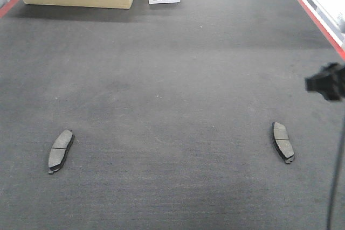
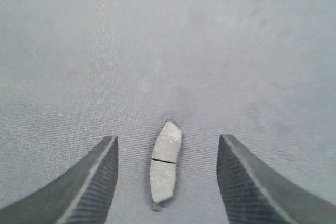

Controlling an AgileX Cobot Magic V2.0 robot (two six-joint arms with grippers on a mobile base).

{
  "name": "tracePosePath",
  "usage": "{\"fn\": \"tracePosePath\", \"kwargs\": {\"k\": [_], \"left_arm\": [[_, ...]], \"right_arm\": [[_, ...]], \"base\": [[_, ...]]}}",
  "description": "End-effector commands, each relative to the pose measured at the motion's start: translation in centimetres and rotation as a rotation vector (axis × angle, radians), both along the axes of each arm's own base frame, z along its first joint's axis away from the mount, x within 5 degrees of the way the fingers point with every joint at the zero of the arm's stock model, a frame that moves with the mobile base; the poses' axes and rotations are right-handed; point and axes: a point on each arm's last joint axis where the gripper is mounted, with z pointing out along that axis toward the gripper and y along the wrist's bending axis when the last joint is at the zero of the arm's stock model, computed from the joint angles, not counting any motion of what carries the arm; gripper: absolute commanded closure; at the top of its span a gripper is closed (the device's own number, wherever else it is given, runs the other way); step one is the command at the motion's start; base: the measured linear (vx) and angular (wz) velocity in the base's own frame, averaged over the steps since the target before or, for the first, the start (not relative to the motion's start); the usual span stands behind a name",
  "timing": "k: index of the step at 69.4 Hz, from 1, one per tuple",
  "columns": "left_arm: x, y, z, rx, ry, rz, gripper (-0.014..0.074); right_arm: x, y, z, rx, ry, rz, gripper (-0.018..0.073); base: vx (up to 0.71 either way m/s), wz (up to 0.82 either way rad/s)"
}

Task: Move and align brake pads A on conveyor
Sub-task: 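Open the right gripper and raise it clear of the brake pad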

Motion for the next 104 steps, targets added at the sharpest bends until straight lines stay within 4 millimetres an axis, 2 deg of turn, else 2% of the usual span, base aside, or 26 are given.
{"fn": "tracePosePath", "kwargs": {"k": [1,11,23,37,53,61,78,104], "left_arm": [[0.1,0.0,1.5,-0.015,-0.098,0.001,0.0132],[0.1,0.0,1.5,-0.015,-0.098,0.001,0.0132],[0.1,0.0,1.5,-0.015,-0.098,0.001,0.0132],[0.1,0.0,1.5,-0.015,-0.098,0.001,0.0132],[0.1,0.0,1.5,-0.015,-0.098,0.001,0.0132],[0.1,0.0,1.5,-0.015,-0.098,0.001,0.0132],[0.1,0.0,1.5,-0.015,-0.098,0.001,0.0132],[0.1,0.0,1.5,-0.015,-0.098,0.001,0.0132]], "right_arm": [[-2.6,-0.1,1.9,-0.024,-0.189,-0.005,0.0144],[-6.5,-0.1,1.9,-0.026,-0.314,-0.013,0.0144],[-10.6,-0.1,1.1,-0.027,-0.450,-0.023,0.0144],[-13.3,-0.1,-0.6,-0.005,-0.550,-0.034,0.0144],[-15.0,0.0,-1.9,0.023,-0.644,-0.040,0.0144],[-15.5,0.0,-1.6,0.020,-0.672,-0.037,0.0144],[-15.5,0.8,-1.6,0.009,-0.681,0.080,0.0144],[-15.5,0.8,-1.4,0.018,-0.697,0.078,0.0144]], "base": [[0.00,0.00],[0.00,0.00],[0.00,0.00],[0.00,0.00],[0.00,0.00],[0.00,0.00],[0.00,0.00],[0.00,0.00]]}}
